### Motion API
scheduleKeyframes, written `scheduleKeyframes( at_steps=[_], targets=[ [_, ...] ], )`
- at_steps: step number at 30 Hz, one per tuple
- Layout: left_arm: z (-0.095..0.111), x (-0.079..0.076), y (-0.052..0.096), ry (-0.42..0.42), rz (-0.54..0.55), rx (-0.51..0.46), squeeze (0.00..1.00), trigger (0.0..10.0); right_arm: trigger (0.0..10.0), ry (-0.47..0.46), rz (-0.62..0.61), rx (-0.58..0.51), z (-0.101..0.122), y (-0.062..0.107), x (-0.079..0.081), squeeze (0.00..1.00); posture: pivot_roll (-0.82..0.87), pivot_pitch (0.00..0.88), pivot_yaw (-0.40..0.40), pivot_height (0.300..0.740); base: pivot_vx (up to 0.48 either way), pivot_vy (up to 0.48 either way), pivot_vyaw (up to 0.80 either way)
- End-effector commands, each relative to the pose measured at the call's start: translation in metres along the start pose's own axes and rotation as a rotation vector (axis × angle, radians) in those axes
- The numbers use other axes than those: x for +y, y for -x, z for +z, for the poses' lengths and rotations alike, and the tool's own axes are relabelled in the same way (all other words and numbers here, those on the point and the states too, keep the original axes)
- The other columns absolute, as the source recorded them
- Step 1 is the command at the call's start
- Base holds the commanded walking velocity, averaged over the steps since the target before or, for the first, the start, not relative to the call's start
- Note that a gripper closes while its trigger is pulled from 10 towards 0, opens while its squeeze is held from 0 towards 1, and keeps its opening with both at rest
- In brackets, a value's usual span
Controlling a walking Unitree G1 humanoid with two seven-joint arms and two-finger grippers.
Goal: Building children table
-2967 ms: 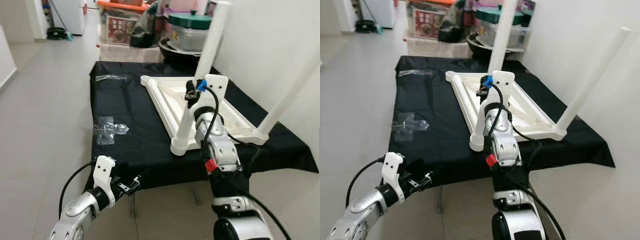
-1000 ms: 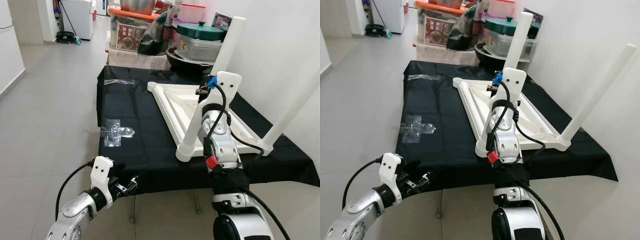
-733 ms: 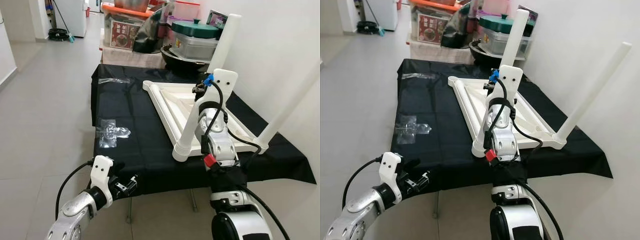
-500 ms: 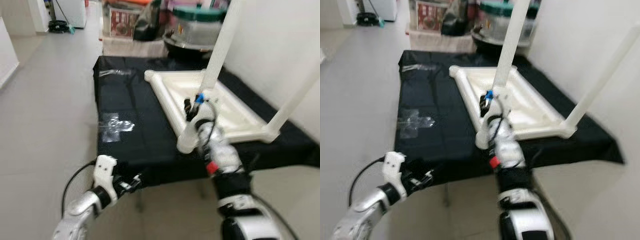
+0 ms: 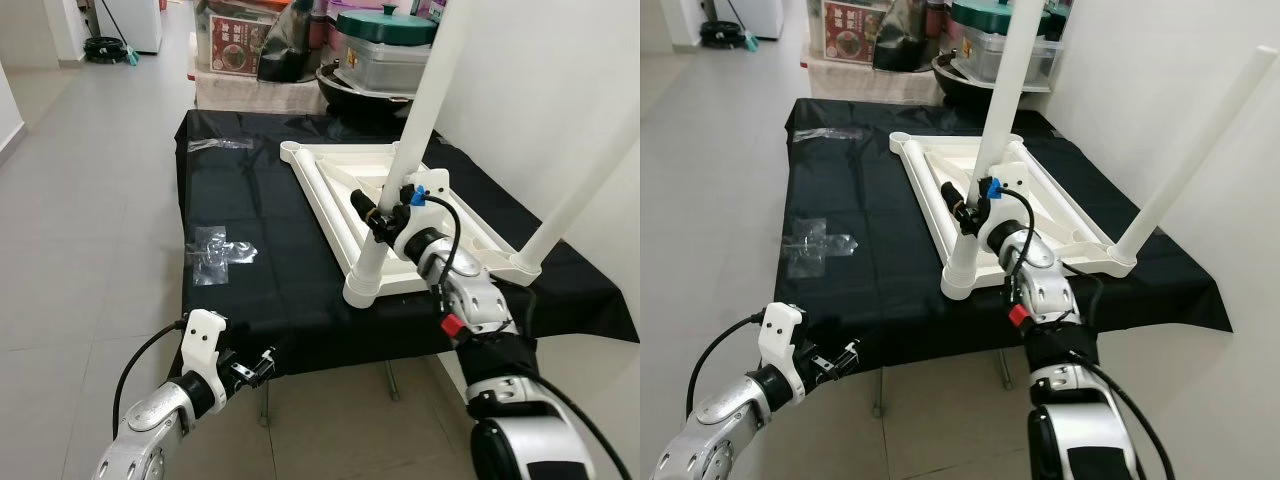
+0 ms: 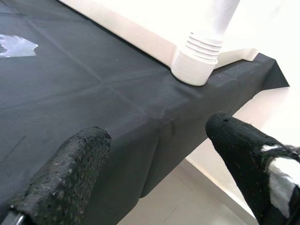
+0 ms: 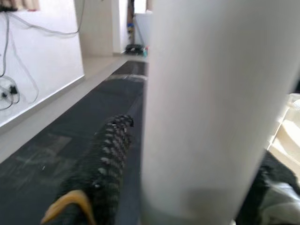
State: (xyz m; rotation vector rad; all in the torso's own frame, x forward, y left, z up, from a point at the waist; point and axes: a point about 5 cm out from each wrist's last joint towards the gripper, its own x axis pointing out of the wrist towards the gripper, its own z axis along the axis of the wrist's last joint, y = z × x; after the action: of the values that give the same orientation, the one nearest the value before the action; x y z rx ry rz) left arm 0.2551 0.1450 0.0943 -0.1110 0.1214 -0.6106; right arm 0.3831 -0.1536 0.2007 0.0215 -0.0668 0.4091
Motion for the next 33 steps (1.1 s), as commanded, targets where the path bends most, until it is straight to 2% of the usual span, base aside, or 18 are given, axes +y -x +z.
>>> scheduleKeyframes(
  at_steps=[1,7,8,9,11,13,16,19,21,22,25,26,27,29,30,31,32,33],
  targets=[
    [-0.001,0.0,-0.001,-0.015,-0.011,0.01,0.0,10.0,0.0,0.017,0.002,-0.005,0.002,0.0,-0.005,0.0,0.06,0.0,-0.149,0.74,0.0,0.0,0.0],
    [0.0,0.0,0.0,-0.015,-0.004,0.008,0.0,10.0,0.0,-0.014,-0.136,-0.011,0.002,-0.003,-0.015,0.0,0.06,0.0,-0.152,0.74,0.0,0.0,0.0],
    [0.0,0.0,0.001,-0.014,-0.004,0.009,0.0,10.0,0.0,-0.012,-0.234,-0.01,0.001,-0.003,-0.018,0.0,0.06,0.0,-0.154,0.74,0.0,0.0,0.0],
    [0.0,0.0,0.001,-0.014,-0.004,0.009,0.0,10.0,0.0,-0.012,-0.234,-0.01,0.001,-0.003,-0.018,0.0,0.06,0.0,-0.154,0.74,0.0,0.0,0.0],
    [-0.001,0.0,0.002,-0.014,0.0,0.013,0.0,10.0,0.0,-0.018,-0.604,-0.006,-0.005,0.009,-0.033,0.0,0.06,0.0,-0.155,0.74,0.0,0.0,0.0],
    [-0.001,0.0,0.001,-0.013,0.002,0.011,0.0,10.0,0.0,-0.034,-0.769,0.003,-0.015,0.018,-0.019,0.0,0.07,0.0,-0.154,0.74,0.0,0.0,0.0],
    [-0.001,0.0,0.001,-0.012,0.002,0.009,0.0,10.0,0.0,-0.04,-0.779,0.005,-0.018,0.019,-0.013,0.0,0.07,0.0,-0.154,0.74,0.0,0.0,0.0],
    [-0.001,-0.001,0.0,-0.013,-0.004,0.011,0.0,10.0,0.0,-0.091,-0.696,0.042,-0.028,0.01,0.021,0.0,0.06,0.0,-0.152,0.74,0.0,0.0,0.0],
    [-0.001,-0.001,-0.001,-0.013,-0.005,0.012,0.0,10.0,0.0,-0.104,-0.668,0.054,-0.03,0.007,0.027,0.0,0.06,0.0,-0.152,0.74,0.0,0.0,0.0],
    [-0.001,-0.001,-0.001,-0.014,-0.005,0.012,0.0,10.0,10.0,-0.11,-0.605,0.063,-0.03,0.002,0.032,0.0,0.06,0.0,-0.155,0.74,0.0,0.0,0.0],
    [0.0,-0.001,-0.001,-0.014,-0.004,0.011,0.0,10.0,10.0,-0.125,-0.59,0.055,-0.029,0.0,0.032,0.0,0.06,0.0,-0.157,0.74,0.0,0.0,0.0],
    [-0.001,-0.001,-0.002,-0.014,-0.002,0.011,0.0,10.0,10.0,-0.123,-0.571,0.049,-0.026,-0.002,0.03,1.0,0.06,0.0,-0.157,0.74,0.0,0.0,0.0],
    [-0.001,-0.001,-0.001,-0.012,-0.001,0.01,0.0,10.0,10.0,-0.127,-0.546,0.006,-0.014,-0.004,0.025,1.0,0.06,0.0,-0.158,0.74,0.0,0.0,0.0],
    [-0.001,-0.002,-0.001,-0.01,-0.001,0.009,0.0,10.0,10.0,-0.124,-0.534,0.002,-0.01,-0.005,0.023,1.0,0.05,0.0,-0.158,0.74,0.0,0.0,0.0],
    [-0.001,-0.002,-0.001,-0.009,-0.001,0.009,0.0,10.0,10.0,-0.129,-0.502,-0.003,-0.007,-0.006,0.022,0.87,0.05,0.0,-0.158,0.74,0.0,0.0,0.0],
    [-0.001,-0.002,-0.002,-0.008,-0.001,0.008,0.0,10.0,10.0,-0.158,-0.377,-0.019,-0.002,-0.01,0.025,0.0,0.05,0.0,-0.155,0.74,0.0,0.0,0.0],
    [-0.001,-0.002,-0.002,-0.007,-0.002,0.008,0.0,10.0,10.0,-0.179,-0.286,-0.034,0.003,-0.013,0.027,0.0,0.05,0.0,-0.155,0.74,0.0,0.0,0.0],
    [-0.001,-0.002,-0.002,-0.007,-0.002,0.008,0.0,10.0,10.0,-0.179,-0.286,-0.034,0.003,-0.013,0.027,0.0,0.05,0.0,-0.155,0.74,0.0,0.0,0.0]
  ],
)
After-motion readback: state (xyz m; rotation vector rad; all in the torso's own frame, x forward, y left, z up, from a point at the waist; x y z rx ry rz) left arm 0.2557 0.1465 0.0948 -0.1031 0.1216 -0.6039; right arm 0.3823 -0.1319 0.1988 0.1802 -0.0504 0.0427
